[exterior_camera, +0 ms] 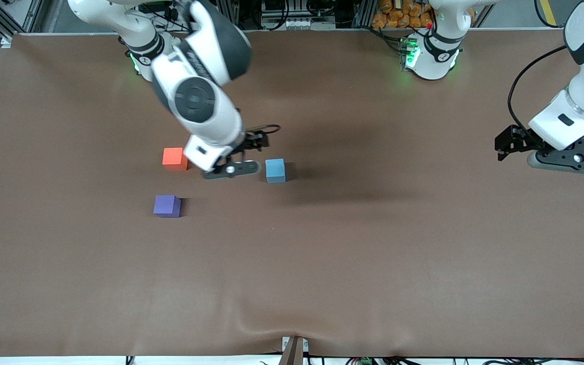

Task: Place blue block between orange and purple blocks
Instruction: 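Lower the right gripper over the blue cube and close on it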

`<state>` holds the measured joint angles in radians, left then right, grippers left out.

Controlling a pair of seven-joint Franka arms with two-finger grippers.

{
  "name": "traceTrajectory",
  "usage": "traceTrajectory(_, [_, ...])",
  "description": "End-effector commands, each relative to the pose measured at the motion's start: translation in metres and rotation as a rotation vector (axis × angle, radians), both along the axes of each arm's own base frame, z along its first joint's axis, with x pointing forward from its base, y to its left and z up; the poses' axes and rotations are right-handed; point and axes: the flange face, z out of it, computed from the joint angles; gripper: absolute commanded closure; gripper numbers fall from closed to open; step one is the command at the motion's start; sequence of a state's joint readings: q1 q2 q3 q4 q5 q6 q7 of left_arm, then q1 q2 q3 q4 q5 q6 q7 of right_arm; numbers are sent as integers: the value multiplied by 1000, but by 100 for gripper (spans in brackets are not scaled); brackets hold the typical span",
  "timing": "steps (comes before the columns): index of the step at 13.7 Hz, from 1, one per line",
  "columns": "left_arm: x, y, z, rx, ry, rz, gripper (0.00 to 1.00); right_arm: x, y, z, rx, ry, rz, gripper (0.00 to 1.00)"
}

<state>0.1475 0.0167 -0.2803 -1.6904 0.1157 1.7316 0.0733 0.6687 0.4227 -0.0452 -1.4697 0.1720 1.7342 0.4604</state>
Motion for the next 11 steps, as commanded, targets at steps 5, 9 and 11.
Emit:
traceTrajectory(5, [-36,5,47,-62,7,74,0,6,30,-78,-8,-25,0,0])
traceTrajectory(9, [-42,9,55,-77,18,126,0,-26,48,-145,25,-114,29,0])
traceTrajectory(11, [-43,4,55,-82,20,128,0,-38,46,-164,14,-113,33,0])
